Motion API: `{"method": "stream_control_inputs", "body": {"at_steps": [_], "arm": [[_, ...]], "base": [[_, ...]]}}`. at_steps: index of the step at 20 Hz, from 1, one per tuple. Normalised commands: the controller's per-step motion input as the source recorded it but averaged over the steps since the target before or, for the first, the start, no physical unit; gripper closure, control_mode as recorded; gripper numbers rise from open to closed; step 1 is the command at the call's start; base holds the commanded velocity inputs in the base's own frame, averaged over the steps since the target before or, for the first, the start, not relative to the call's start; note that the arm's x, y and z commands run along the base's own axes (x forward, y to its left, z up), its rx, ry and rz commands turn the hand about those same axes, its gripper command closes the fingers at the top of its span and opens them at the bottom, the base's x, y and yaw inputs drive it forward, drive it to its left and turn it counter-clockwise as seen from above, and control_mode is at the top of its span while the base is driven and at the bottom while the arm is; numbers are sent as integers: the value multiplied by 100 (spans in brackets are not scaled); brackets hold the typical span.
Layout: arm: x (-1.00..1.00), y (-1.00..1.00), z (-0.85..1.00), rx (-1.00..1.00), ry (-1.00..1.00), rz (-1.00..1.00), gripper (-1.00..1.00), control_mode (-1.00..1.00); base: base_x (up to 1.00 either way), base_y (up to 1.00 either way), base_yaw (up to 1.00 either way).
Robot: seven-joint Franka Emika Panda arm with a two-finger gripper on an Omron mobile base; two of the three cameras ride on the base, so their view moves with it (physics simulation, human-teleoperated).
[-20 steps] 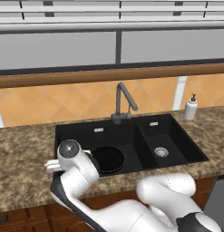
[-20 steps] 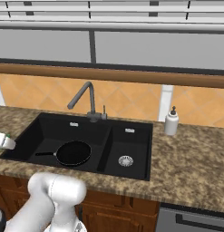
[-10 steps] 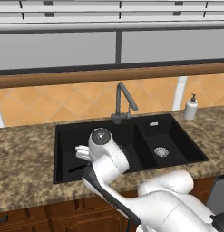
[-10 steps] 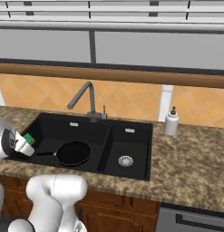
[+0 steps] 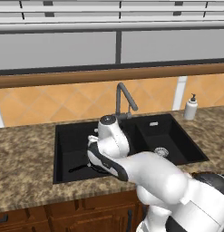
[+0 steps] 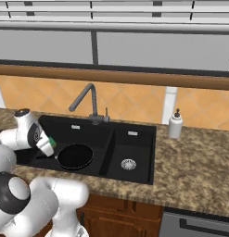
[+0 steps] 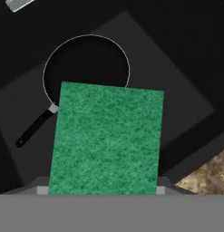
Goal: Pick the pan and sponge and place them into the sink. Then turn on the water.
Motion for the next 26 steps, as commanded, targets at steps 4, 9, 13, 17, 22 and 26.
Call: {"method": "stream_control_inputs", "body": {"at_steps": [4, 9, 13, 17, 22, 26], "arm": [[81, 0, -17, -14, 30, -21, 100, -100], [59, 8, -40, -18, 22, -21, 100, -100], [19, 5, -57, -16, 6, -17, 100, -100], [0, 2, -56, -14, 0, -14, 100, -100], [0, 1, -46, -12, 0, -14, 100, -100], [0, 0, -51, -11, 0, -14, 100, -100]], "base": [[0, 0, 0], [0, 0, 0], [0, 0, 0], [0, 0, 0], [0, 0, 0], [0, 0, 0]]}}
